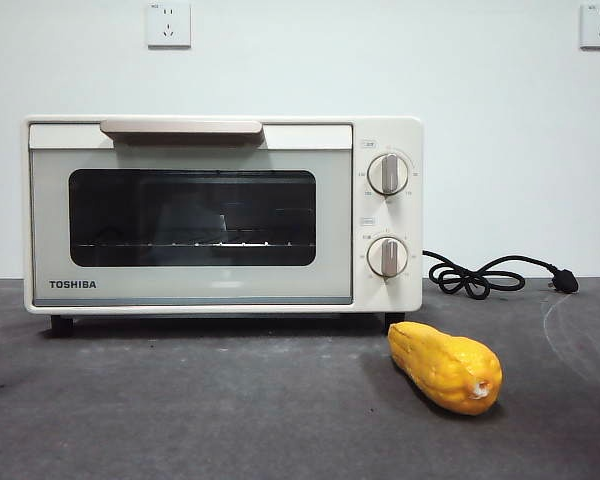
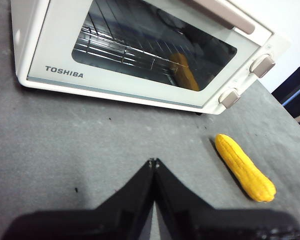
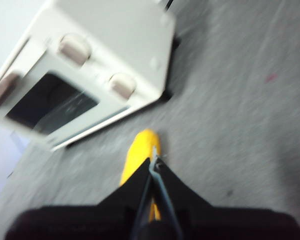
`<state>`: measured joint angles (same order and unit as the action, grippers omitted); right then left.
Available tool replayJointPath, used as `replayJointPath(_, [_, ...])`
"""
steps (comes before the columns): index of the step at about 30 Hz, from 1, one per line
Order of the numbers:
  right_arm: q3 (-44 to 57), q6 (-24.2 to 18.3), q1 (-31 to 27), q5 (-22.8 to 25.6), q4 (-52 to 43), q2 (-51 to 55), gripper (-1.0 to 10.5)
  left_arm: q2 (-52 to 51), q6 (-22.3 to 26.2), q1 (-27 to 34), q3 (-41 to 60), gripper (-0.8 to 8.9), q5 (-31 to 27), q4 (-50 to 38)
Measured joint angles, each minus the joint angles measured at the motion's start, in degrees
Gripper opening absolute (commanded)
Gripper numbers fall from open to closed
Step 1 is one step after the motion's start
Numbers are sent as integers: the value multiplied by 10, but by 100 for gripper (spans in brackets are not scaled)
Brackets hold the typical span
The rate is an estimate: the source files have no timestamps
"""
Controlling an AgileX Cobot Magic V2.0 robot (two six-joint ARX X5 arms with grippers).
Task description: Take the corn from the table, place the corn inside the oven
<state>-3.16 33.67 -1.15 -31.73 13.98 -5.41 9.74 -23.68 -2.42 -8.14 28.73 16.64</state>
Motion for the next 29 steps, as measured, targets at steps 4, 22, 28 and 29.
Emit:
replayJointPath(4, [-33, -7, 0, -31, -2, -18, -10, 52, 10, -2, -59, -5, 8, 33])
replayJointPath(22, [-276, -82, 3, -219, 89, -182, 161, 260, 54, -74, -251, -5, 99, 57])
replayJointPath(28, [-349, -162, 45, -162, 207, -264, 472, 292, 60, -115, -277, -5, 99, 57])
replayJointPath(29, [-359, -171, 55, -143, 222, -277, 529, 295, 61, -120, -279, -5, 99, 57])
